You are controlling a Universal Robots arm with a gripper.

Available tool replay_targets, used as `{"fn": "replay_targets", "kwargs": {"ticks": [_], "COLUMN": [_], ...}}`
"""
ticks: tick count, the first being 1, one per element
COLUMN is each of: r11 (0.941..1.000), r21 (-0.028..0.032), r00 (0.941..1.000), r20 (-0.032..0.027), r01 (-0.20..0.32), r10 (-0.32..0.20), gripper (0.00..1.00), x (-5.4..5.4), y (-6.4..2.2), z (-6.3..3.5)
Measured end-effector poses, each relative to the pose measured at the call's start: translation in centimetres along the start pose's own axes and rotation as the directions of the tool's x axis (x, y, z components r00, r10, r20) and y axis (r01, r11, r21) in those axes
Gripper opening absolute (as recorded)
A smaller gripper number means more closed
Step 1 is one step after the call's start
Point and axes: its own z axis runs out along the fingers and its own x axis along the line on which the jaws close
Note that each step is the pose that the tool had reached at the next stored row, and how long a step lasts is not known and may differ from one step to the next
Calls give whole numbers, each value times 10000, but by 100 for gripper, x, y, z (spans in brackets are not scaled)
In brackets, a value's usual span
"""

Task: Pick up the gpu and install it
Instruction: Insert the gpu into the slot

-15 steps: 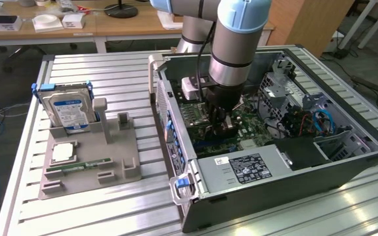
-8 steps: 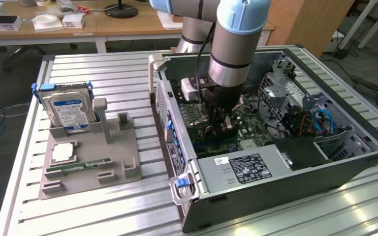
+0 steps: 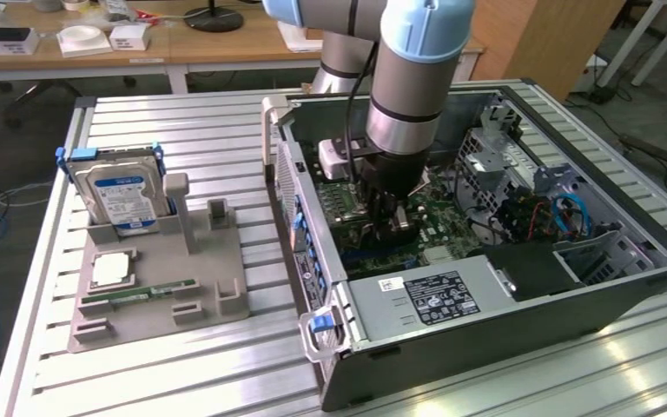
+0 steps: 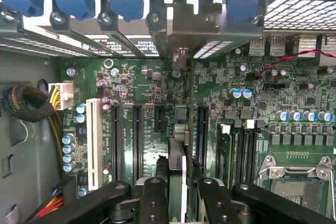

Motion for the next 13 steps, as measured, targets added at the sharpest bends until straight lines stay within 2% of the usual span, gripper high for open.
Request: {"fn": "replay_targets", "kwargs": {"ticks": [10, 13], "r11": [10000, 10000], "r21": [6, 41], "r00": [10000, 10000], "r20": [10, -10], "r01": [-4, -3], "r10": [4, 3], "gripper": [26, 26], "x": [-2, 1], "y": [4, 29], "z": [6, 6]}}
